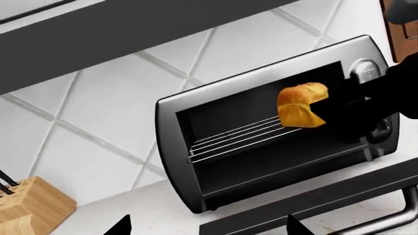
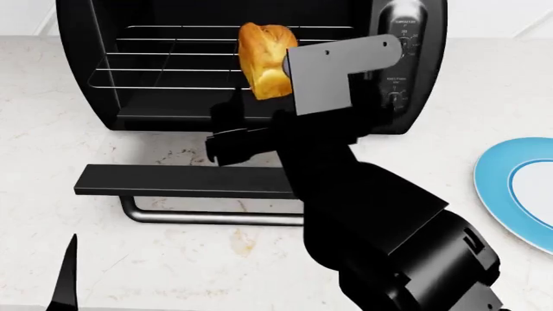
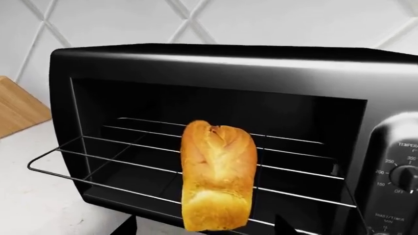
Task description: Pick the bread from the rack and place it on the plate on the counter.
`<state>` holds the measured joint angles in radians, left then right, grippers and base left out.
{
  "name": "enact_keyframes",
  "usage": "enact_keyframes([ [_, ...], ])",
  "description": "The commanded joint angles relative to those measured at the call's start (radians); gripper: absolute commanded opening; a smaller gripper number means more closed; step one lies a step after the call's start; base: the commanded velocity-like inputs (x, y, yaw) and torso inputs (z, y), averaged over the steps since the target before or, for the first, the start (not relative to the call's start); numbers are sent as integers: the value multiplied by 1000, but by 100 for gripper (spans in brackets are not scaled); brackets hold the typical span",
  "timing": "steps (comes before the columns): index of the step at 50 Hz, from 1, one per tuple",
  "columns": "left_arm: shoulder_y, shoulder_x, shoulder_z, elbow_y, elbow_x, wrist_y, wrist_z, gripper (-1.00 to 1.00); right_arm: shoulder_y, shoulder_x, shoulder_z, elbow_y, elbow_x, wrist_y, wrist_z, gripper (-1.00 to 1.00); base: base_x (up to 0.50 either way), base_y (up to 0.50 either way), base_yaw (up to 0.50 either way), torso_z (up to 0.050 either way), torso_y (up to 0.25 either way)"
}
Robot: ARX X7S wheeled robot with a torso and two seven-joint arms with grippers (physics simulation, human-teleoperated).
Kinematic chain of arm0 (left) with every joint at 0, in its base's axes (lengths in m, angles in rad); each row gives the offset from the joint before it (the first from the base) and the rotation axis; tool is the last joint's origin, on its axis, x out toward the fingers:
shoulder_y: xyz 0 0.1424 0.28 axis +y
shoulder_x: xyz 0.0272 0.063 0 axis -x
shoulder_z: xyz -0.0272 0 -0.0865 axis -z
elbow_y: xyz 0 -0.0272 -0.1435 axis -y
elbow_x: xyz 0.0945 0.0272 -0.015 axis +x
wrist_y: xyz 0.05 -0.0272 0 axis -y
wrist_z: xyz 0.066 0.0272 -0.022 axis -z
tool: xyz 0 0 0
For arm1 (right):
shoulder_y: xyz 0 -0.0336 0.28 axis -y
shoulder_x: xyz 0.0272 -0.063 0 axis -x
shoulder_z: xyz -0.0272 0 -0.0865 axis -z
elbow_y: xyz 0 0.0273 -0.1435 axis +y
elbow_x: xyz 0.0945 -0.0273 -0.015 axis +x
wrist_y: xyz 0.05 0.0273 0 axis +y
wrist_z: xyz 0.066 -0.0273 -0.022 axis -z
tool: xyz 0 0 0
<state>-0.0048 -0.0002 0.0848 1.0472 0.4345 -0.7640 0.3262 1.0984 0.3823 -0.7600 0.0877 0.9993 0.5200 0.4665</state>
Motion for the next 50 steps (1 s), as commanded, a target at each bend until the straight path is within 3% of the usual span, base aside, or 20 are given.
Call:
enact_keyframes([
  [1, 10, 0, -3, 0, -1, 13, -1, 100, 27, -30, -18, 75, -14, 2, -38, 100, 0, 0, 0, 0, 0],
  [50, 18, 0, 0, 0, 4, 25, 7, 100, 109, -111, -46, 316, -56, -24, -140, 100, 0, 0, 0, 0, 0],
])
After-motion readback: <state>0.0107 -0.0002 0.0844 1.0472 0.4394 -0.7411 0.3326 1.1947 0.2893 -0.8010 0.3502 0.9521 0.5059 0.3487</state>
